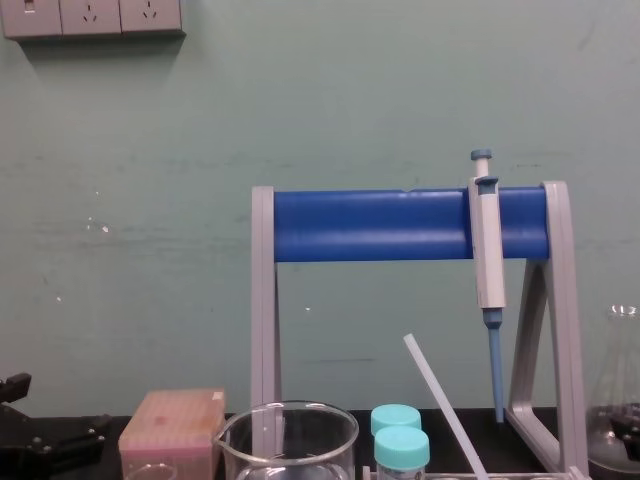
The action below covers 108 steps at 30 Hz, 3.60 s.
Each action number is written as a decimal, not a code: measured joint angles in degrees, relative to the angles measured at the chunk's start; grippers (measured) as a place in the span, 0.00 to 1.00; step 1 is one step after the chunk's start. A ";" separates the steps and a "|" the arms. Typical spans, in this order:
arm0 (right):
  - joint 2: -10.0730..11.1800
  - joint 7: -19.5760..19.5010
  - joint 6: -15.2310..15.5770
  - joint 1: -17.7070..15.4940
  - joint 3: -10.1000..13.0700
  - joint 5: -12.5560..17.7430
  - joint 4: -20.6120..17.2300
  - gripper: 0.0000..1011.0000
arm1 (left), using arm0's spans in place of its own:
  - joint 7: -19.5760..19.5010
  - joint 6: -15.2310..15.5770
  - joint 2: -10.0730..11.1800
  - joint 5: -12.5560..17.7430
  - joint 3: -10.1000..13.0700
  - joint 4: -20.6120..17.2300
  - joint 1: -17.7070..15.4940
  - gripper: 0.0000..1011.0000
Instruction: Pick up the stirring rod with one hand, then place it down.
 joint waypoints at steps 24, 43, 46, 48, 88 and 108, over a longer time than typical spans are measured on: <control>0.00 0.00 0.00 0.00 0.00 0.01 0.00 0.99 | 0.00 0.00 0.00 0.00 0.00 0.00 0.00 0.99; 0.00 0.00 0.01 0.00 0.00 0.01 0.00 0.99 | 0.00 0.00 0.00 0.00 0.00 0.00 0.00 0.99; 0.00 0.00 0.01 0.00 0.00 0.01 0.00 0.99 | 0.00 0.00 0.00 0.00 0.00 0.00 0.00 0.99; 0.00 0.00 0.01 0.00 0.00 0.01 0.00 0.99 | 0.00 0.00 0.00 0.00 0.00 0.00 0.00 0.99; -3.15 29.17 16.26 5.11 0.19 17.66 -7.78 0.99 | 0.00 0.00 0.00 0.00 0.00 0.00 0.00 0.99; -7.72 29.89 17.10 11.38 -3.27 13.68 -0.30 0.99 | 0.00 0.00 0.00 0.00 0.00 0.00 0.00 0.99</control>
